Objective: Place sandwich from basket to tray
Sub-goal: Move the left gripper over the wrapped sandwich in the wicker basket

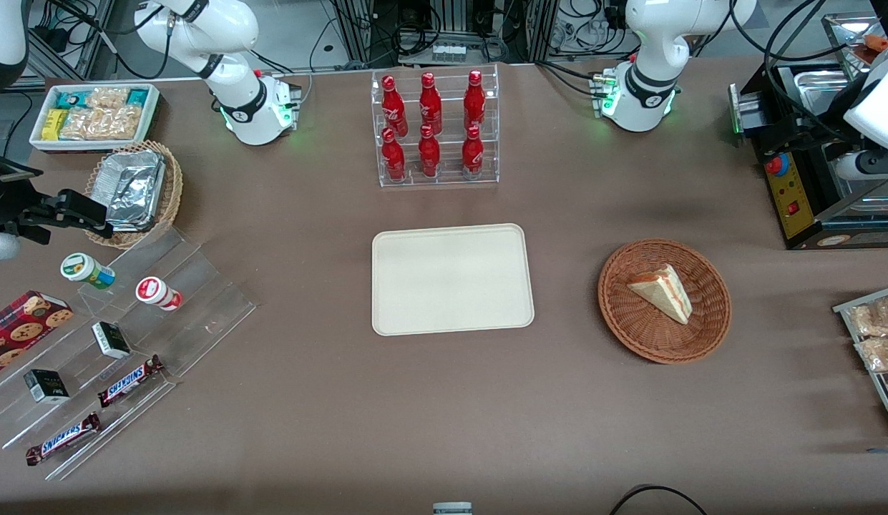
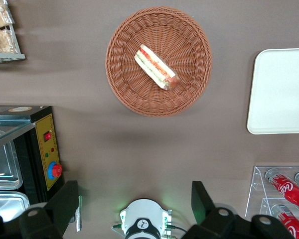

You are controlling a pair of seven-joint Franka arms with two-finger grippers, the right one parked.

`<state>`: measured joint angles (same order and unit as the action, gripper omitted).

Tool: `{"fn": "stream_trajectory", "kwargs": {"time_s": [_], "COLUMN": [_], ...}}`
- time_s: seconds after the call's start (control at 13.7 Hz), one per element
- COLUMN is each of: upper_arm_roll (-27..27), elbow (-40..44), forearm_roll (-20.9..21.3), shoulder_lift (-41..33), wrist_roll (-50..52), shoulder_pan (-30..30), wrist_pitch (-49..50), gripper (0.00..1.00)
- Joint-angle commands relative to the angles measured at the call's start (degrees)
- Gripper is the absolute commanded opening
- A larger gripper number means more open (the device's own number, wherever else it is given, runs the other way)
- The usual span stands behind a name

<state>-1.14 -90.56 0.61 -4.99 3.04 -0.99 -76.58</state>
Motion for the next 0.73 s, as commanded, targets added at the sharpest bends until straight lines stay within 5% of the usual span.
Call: {"fn": "stream_trajectory", "kwargs": {"time_s": [0.0, 0.29, 0.66], "upper_arm_roll": [-0.35, -0.35, -0.44], "elbow": [0.04, -1.54, -13.92], "forearm_roll": [0.36, 1.85, 1.33], "shoulder_lift": [-0.20, 1.29, 2.78], "wrist_roll": [-0.66, -0.23, 10.47], "shoulder_pan": [0.64, 0.55, 0.12], "wrist_pitch": [-0.06, -1.72, -17.87], "gripper": [1.00, 1.00, 1.00]}}
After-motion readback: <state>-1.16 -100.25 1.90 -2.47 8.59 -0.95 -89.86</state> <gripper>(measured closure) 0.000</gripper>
